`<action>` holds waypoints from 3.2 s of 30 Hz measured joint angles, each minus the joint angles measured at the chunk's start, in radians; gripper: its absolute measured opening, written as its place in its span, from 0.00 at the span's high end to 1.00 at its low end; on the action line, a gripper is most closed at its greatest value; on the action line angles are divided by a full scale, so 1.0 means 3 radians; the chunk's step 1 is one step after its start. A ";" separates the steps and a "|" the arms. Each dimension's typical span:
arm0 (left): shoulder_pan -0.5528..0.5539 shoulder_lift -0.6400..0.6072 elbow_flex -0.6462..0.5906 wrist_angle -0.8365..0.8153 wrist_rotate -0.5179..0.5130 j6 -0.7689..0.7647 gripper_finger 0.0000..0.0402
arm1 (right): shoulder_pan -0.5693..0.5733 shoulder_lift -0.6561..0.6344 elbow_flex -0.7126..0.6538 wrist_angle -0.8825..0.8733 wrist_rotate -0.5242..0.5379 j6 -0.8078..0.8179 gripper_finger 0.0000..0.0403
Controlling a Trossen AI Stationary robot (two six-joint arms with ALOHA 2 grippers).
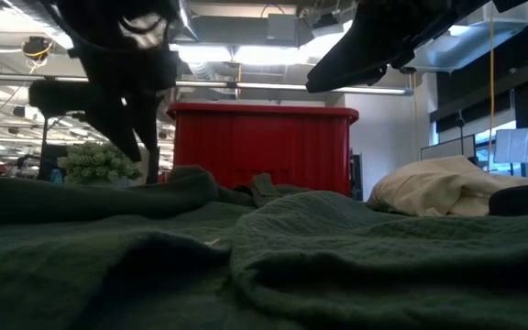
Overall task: Fold laundry
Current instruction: Fold the green polo shirt
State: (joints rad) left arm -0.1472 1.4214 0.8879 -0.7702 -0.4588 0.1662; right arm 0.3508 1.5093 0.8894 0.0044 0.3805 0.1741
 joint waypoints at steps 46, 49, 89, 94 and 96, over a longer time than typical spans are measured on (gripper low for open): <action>0.0656 0.0770 0.0022 0.0103 -0.0390 0.0768 0.99 | 0.0006 0.0000 0.0000 -0.0020 -0.0111 0.0008 0.61; 0.0547 0.0694 0.0124 -0.0024 -0.0561 0.0769 0.99 | 0.0006 0.0000 0.0000 -0.0020 -0.0109 -0.0011 0.61; 0.1024 0.0607 0.0832 0.1156 0.0147 0.1900 0.98 | 0.0006 0.0000 0.0000 0.0004 0.0064 0.0008 0.61; 0.1113 0.0607 0.0832 0.1156 0.0413 0.1895 0.95 | 0.0007 0.0000 0.0000 0.0004 0.0064 0.0010 0.61; 0.1130 0.0607 0.0832 0.1156 0.0449 0.1894 0.94 | 0.0008 0.0000 0.0000 0.0004 0.0064 0.0011 0.61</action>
State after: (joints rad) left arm 0.1918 1.6035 1.1374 -0.4232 -0.3241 0.7345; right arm 0.3531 1.5093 0.8894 0.0055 0.3996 0.1776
